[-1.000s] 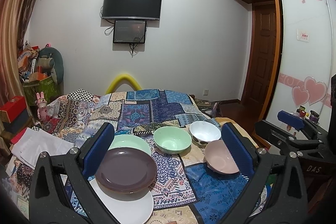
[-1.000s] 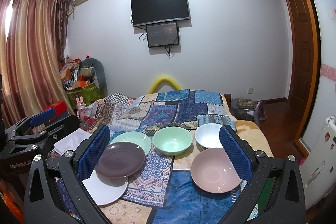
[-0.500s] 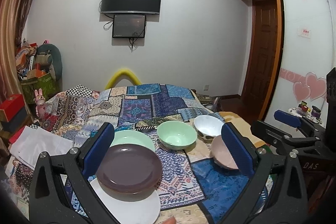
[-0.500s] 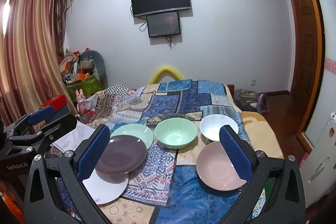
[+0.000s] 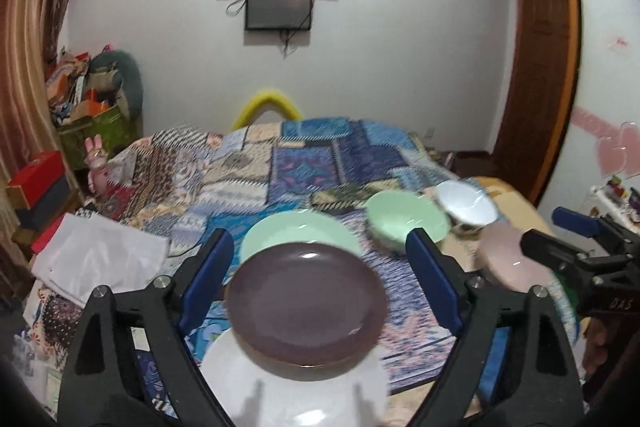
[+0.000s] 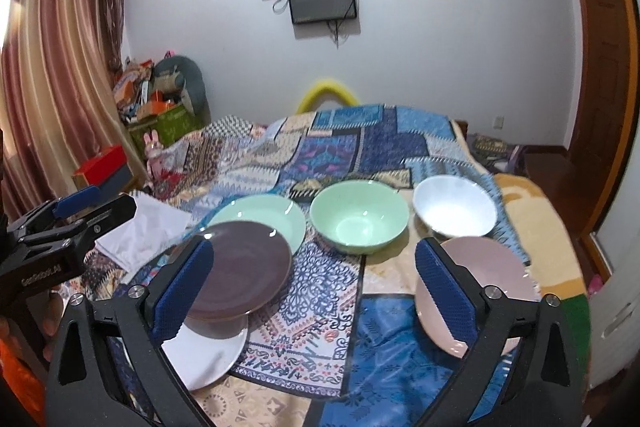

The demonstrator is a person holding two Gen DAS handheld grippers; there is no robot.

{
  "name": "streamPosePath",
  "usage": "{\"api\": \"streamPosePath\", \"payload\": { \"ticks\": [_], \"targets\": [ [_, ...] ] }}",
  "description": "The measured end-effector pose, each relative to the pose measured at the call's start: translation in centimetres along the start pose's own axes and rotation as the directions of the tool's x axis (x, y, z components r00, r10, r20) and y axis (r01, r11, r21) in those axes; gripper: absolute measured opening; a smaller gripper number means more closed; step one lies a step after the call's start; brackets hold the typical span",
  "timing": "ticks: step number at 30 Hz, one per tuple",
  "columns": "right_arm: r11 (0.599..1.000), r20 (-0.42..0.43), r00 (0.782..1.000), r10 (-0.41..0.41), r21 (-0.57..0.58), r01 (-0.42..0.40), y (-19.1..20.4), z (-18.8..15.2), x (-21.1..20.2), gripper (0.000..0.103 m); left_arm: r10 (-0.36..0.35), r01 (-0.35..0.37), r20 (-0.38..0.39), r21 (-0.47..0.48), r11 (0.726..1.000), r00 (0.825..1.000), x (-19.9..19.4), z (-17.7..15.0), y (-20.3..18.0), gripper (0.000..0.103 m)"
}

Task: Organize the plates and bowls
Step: 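Grasp the dark brown plate rim with both grippers and lift it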

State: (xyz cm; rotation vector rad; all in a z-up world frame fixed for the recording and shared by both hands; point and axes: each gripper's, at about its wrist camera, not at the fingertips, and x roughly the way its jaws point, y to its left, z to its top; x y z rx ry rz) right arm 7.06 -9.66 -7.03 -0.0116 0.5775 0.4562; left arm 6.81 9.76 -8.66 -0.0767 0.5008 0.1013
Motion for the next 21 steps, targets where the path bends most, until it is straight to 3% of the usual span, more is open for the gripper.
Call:
{"api": "streamPosePath", "payload": {
  "ticks": [6,8,14,18,21],
  "targets": [
    [1.000,-0.104,0.994,0.023,0.003,-0.023,0.5,-0.8,4.2,0.080,0.013,-0.020,-0.122,-0.054,0.998,0.992,4.8,-1.6,4.0,0.066],
    [1.000,-0.135,0.990,0.031,0.003,-0.031,0.8,-1.1,5.3,0.078,0.003,-0.018,-0.172,-0.083,0.996,0.985,6.6,-2.2,5.4,0.056],
    [0.999,-0.194,0.980,0.043,0.005,-0.043,1.2,-1.6,8.2,0.070,-0.023,-0.012,-0.276,-0.127,0.992,0.961,10.5,-3.8,8.4,0.038],
    [0.999,-0.241,0.969,0.048,0.012,-0.047,1.4,-2.0,10.0,0.056,-0.067,0.017,-0.332,-0.149,0.989,0.941,12.5,-4.6,9.8,0.035],
    [0.998,-0.284,0.957,0.057,0.022,-0.053,1.4,-2.5,11.2,0.053,-0.038,-0.005,-0.362,-0.116,0.993,0.931,13.5,-5.0,10.3,0.035]
  ]
}}
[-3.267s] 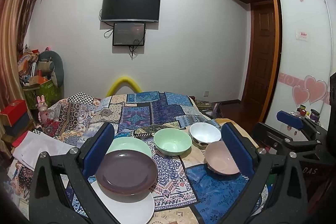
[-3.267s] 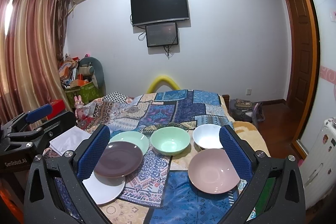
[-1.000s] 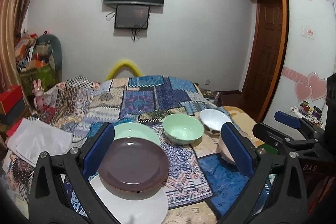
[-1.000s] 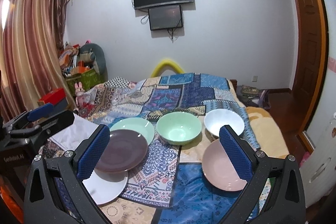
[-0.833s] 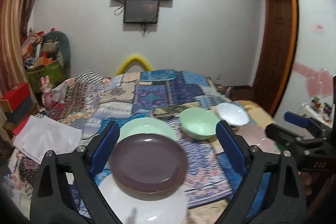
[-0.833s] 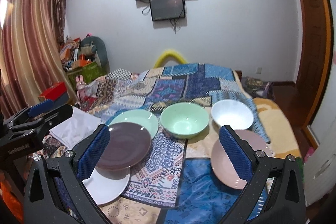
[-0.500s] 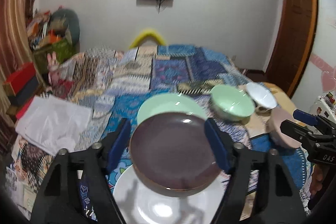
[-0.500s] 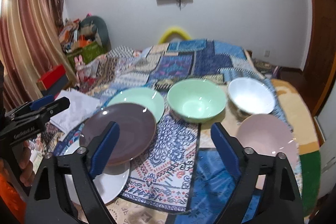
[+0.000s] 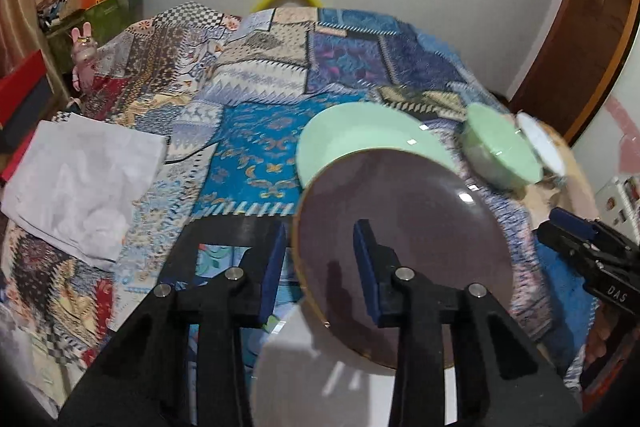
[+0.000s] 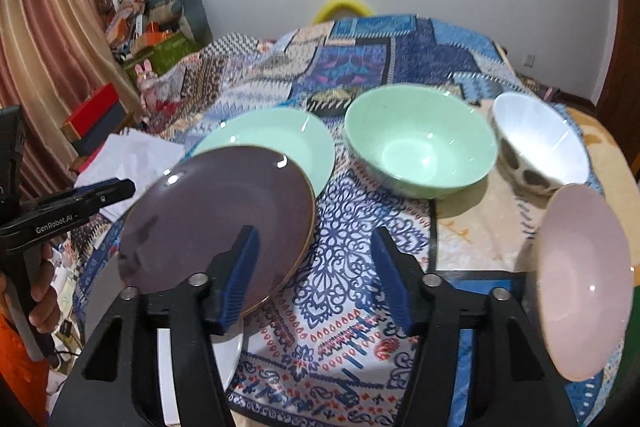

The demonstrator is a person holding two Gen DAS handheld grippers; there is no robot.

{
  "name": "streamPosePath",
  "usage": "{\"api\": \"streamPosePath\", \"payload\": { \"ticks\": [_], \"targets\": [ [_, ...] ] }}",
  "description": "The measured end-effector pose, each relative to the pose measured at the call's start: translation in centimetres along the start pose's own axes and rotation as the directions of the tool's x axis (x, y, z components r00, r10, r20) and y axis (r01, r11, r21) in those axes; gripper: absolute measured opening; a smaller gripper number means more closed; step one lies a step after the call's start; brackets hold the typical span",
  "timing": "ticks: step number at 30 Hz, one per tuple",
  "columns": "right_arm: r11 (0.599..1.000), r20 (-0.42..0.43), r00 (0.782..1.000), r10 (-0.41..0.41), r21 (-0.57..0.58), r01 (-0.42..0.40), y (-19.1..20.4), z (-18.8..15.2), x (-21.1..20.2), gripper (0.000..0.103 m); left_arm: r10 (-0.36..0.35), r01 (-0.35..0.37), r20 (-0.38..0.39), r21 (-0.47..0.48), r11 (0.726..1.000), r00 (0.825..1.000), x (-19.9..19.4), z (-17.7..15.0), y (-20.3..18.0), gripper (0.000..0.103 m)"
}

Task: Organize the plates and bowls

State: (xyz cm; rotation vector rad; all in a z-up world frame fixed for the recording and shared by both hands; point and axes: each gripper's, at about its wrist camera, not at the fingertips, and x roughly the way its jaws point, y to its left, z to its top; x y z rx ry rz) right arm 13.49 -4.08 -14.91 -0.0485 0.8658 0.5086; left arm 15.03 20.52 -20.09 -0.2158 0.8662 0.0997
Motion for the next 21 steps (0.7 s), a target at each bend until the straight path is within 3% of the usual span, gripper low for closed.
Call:
{"api": "streamPosePath", "payload": {
  "ticks": [6,12,21],
  "targets": [
    [0.998,-0.080,0.996,0.044,0.040,-0.040,0.0,-0.2,2.4,0.044,-0.022,0.023,-0.061,0.011,1.000,0.998,1.9,0.3,0.9,0.033],
    [0.997,-0.118,0.991,0.068,0.055,-0.062,0.0,-0.5,3.4,0.034,-0.071,0.070,-0.124,-0.012,0.997,0.990,3.5,0.5,1.7,0.020],
    [0.992,-0.141,0.983,0.116,0.068,-0.108,0.4,-0.5,4.3,0.029,-0.132,0.130,-0.167,-0.021,0.991,0.977,4.6,0.8,2.1,0.016]
  ]
}}
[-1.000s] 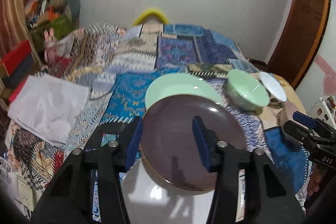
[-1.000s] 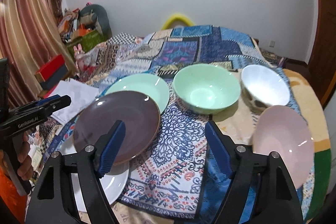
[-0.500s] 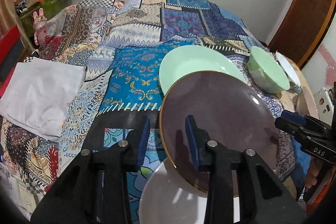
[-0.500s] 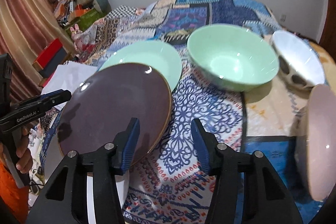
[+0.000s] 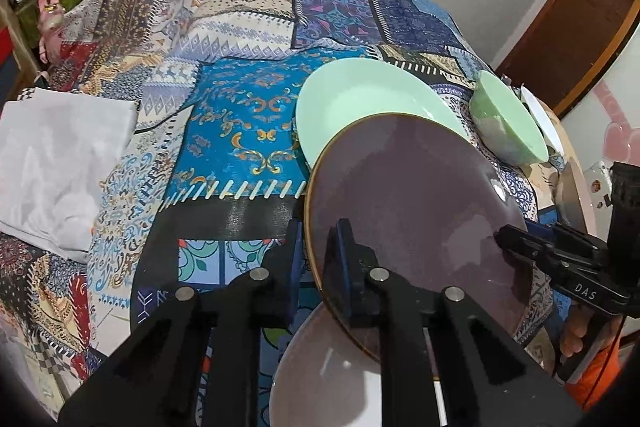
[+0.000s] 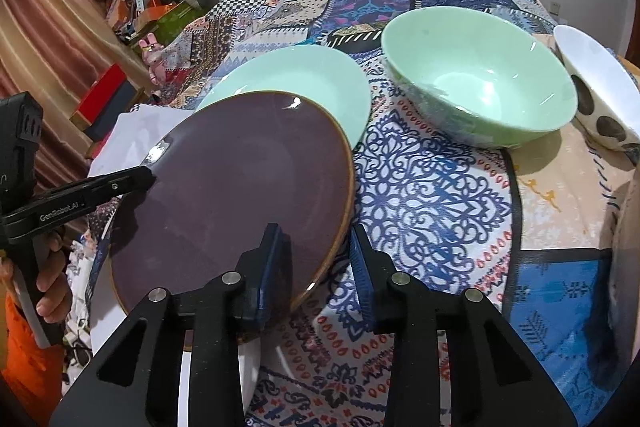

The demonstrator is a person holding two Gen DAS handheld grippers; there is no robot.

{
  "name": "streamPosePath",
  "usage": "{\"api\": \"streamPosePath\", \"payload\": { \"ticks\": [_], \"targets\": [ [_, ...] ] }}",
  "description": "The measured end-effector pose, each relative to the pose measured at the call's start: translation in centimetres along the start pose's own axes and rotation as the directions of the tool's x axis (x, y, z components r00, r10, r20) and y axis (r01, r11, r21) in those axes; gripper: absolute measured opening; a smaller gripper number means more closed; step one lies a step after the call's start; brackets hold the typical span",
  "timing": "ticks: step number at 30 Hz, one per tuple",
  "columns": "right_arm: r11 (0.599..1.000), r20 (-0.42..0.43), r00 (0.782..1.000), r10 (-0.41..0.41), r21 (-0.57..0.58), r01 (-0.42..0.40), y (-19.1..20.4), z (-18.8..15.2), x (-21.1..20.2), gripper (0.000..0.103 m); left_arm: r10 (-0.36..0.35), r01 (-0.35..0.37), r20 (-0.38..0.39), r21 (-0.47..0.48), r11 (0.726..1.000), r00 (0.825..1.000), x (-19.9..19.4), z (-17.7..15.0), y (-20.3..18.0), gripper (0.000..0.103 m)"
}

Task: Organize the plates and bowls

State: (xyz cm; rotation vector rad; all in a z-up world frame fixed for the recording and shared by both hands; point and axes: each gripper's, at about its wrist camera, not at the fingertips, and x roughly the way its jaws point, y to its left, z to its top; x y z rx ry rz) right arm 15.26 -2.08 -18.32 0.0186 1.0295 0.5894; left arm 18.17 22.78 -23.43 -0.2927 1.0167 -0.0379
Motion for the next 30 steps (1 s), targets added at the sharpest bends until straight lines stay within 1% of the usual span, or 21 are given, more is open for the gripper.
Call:
{"api": "streamPosePath", "payload": {
  "ticks": [7,14,26,30],
  "targets": [
    [1.000,0.005,1.000,0.002,0.006,-0.002,-0.1,0.1,0.1,0.027,-0.038,0.038,-0.021,0.011,0.999,0.999,0.3,0.2,0.2,0.017],
    [1.000,0.021,1.000,-0.020,0.004,0.020,-0.3,0.1,-0.2,0.026,-0.033,0.033,-0.015,0.039,0.999,0.999,-0.1,-0.3,-0.7,0.017],
    [0.999,0.018,1.000,-0.023,0.030,0.023,-1.1,-0.6,-1.3,0.026,-0.044,0.044,-0.010,0.034,0.998,0.999,-0.9,-1.1,-2.2,0.017],
    [0.999,0.030,0.999,-0.031,0.019,0.030,-1.1,-1.0,-2.1,0.026,-0.037,0.037,-0.004,0.038,0.999,0.999,-1.4,-1.4,-3.0,0.017]
  ]
}}
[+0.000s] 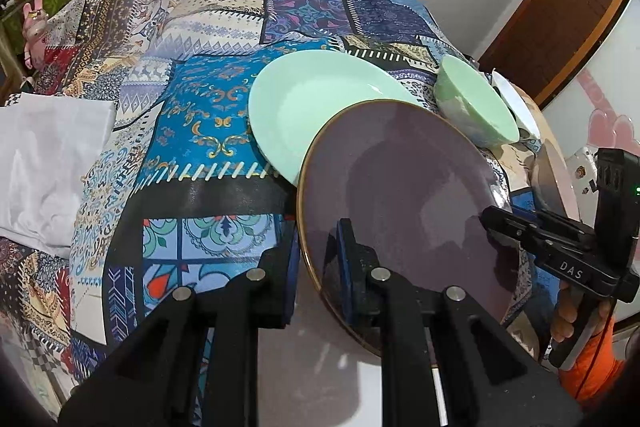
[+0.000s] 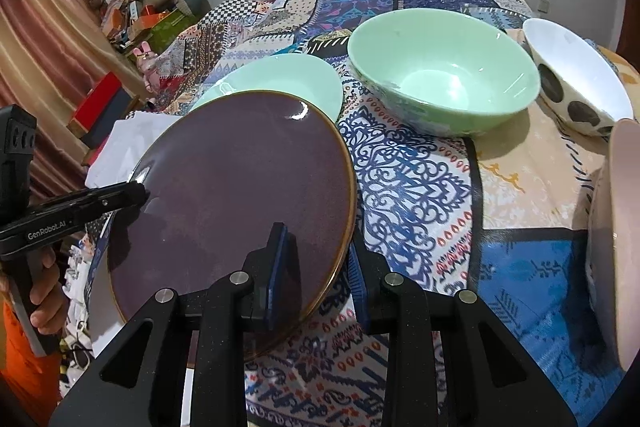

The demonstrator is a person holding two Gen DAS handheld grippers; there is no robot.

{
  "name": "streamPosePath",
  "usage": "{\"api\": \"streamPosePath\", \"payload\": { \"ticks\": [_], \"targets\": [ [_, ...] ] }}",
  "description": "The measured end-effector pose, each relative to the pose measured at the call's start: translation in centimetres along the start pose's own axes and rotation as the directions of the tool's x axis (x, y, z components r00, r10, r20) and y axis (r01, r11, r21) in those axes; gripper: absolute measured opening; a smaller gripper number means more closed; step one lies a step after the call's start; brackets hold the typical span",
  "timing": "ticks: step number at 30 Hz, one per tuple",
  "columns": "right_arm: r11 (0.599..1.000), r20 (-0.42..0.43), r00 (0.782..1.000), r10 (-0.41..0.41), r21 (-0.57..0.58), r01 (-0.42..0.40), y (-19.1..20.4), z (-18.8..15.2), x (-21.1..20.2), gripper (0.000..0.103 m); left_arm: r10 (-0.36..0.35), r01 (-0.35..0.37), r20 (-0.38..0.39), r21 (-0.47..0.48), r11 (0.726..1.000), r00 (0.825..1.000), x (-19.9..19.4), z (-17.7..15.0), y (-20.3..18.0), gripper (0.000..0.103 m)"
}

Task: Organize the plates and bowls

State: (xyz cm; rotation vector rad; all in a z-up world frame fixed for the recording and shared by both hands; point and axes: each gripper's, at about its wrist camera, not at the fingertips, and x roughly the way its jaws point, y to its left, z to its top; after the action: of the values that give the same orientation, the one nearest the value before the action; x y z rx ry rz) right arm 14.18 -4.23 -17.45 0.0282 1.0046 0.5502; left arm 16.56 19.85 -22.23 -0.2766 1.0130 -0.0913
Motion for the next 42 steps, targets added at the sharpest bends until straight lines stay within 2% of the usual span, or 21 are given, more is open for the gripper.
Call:
{"api": "streamPosePath", "payload": {
  "ticks": [14,23,31,42],
  "targets": [
    [1.000,0.047,0.999,-0.016,0.018,0.015,-0.8,-0.9,-4.0,0.026,-0.006,0.004,0.044,0.037,0.999,0.999,-3.2,-1.1,-4.0,0.017],
    [0.999,0.088,0.995,-0.048,0.030,0.045,-1.6,-2.1,-7.5,0.026,-0.041,0.036,0.058,0.078,0.996,0.997,-5.8,-2.7,-7.6,0.017],
    [0.997,0.105,0.992,-0.067,0.035,0.064,-2.4,-3.7,-9.5,0.026,-0.054,0.050,0.043,0.100,0.994,0.998,-7.0,-4.6,-10.5,0.017],
    [0.995,0.083,0.992,-0.091,0.050,0.087,-4.9,-6.1,-10.3,0.026,-0.057,0.058,-0.013,0.100,0.993,0.998,-5.6,-7.2,-13.4,0.017]
  ]
}}
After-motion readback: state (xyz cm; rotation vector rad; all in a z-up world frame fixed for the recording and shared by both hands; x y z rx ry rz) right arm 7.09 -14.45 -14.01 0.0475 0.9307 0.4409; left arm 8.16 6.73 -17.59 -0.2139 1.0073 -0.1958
